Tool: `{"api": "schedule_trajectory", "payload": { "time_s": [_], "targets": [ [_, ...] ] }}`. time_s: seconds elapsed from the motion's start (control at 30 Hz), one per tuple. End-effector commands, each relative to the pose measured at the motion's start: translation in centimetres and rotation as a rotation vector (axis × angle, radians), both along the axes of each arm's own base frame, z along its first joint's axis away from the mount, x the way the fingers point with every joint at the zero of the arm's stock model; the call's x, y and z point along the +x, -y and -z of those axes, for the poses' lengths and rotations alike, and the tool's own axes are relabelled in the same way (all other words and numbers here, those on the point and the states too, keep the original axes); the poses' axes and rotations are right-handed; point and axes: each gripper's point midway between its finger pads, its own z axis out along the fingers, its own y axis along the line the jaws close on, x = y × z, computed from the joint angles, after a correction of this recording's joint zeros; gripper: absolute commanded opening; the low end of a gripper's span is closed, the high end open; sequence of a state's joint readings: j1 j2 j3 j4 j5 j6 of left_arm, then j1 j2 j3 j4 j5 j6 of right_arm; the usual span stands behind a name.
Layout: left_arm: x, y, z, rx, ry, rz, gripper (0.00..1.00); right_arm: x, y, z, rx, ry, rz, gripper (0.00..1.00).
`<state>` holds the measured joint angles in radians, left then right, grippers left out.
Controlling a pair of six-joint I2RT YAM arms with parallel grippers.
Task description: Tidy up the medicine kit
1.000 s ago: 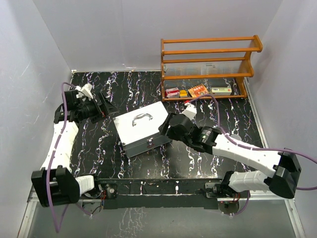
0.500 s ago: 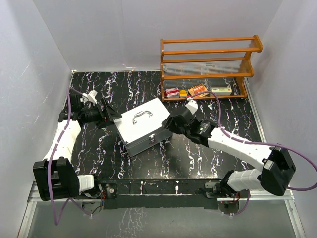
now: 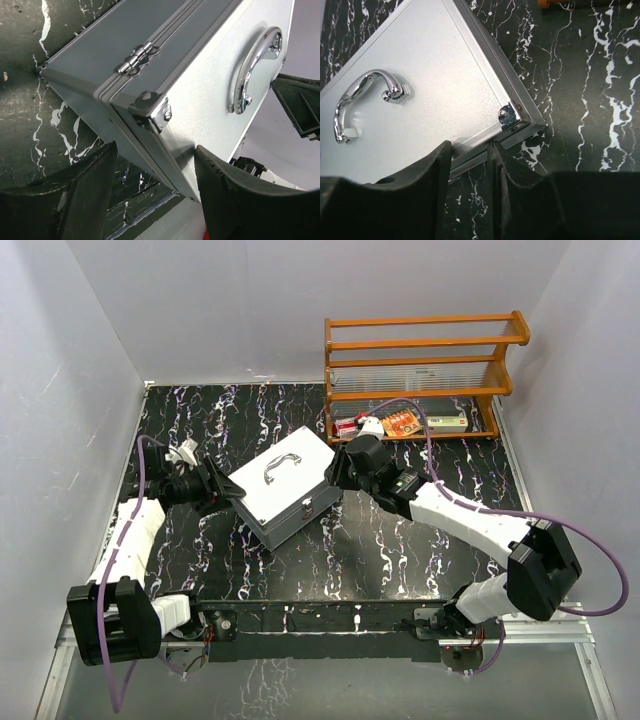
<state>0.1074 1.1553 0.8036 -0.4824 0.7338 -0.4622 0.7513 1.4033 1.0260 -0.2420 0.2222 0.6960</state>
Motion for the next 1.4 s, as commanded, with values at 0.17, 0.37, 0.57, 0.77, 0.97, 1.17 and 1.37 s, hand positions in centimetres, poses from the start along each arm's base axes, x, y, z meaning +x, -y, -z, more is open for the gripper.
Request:
{"api": "schedule_trajectory", "payload": {
  "time_s": [0.17,0.37,0.57,0.77,0.97,1.17,1.37],
  "targets": [
    [2.7,-4.9,-3.4,0.307,0.085,-0.143,0.85,-1.8,3.5,-1.7,-0.163,0.092,-0.066,0.44],
    [6.8,-2.8,-6.5,0.196,0.288,-0.033,0.92,-4.6,2.7,0.4,-0.202,0.118,-0.18,0.55],
    [8.5,-0.5,-5.6,0.057,0.262,0.142,0.84,-5.8,0.1,1.0,-0.233,0.212,-0.25,0.56],
    [7.2,0.9,-3.4,-0.036,0.195,0.169,0.76,-6.5,-2.7,1.6,-0.258,0.303,-0.255,0.54],
    [5.3,2.3,-3.0,-0.065,0.182,0.18,0.69,-6.2,-4.8,1.7,-0.201,0.364,-0.271,0.54],
    [3.1,3.0,-2.0,0.002,0.158,0.192,0.61,-5.5,-4.5,2.9,-0.243,0.381,-0.24,0.5],
    [2.1,1.9,-0.7,0.092,0.141,0.17,0.61,-4.9,-3.3,4.4,-0.305,0.418,-0.213,0.44]
  ]
}}
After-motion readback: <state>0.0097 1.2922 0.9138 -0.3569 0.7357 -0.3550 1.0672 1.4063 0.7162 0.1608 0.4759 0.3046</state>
